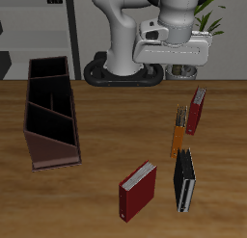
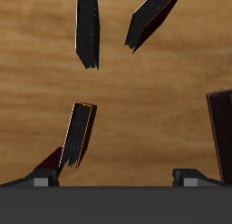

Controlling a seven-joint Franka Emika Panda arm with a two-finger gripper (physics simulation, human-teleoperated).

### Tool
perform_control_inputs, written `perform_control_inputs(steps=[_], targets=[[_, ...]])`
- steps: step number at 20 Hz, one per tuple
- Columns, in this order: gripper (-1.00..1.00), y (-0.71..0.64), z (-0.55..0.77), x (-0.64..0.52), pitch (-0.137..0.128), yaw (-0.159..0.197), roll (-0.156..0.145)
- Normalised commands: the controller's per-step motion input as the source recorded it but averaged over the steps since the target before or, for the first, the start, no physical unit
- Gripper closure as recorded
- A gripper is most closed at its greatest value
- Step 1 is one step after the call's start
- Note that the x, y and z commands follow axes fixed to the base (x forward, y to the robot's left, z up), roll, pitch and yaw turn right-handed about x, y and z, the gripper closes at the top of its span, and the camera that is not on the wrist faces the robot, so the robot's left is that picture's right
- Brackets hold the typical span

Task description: Place the left red book into the right desk caddy's left compartment and place the striped book into the right desk caddy's right compartment

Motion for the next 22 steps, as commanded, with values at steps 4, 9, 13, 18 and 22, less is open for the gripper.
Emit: perform_control_inputs(steps=[4, 9, 13, 18, 22], targets=[[-1.00, 0.26, -0.22, -0.07, 0.020, -0.048, 0.002], [-1.00, 0.20, -0.15, -0.24, -0.006, -0.080, -0.040], [-1.00, 0.20, -0.06, -0.36, -0.065, -0.042, -0.060], [-1.00, 0.36, -0.18, -0.52, -0.093, -0.051, -0.057], [-1.00, 0.22, -0.18, -0.31, -0.021, -0.020, -0.016]])
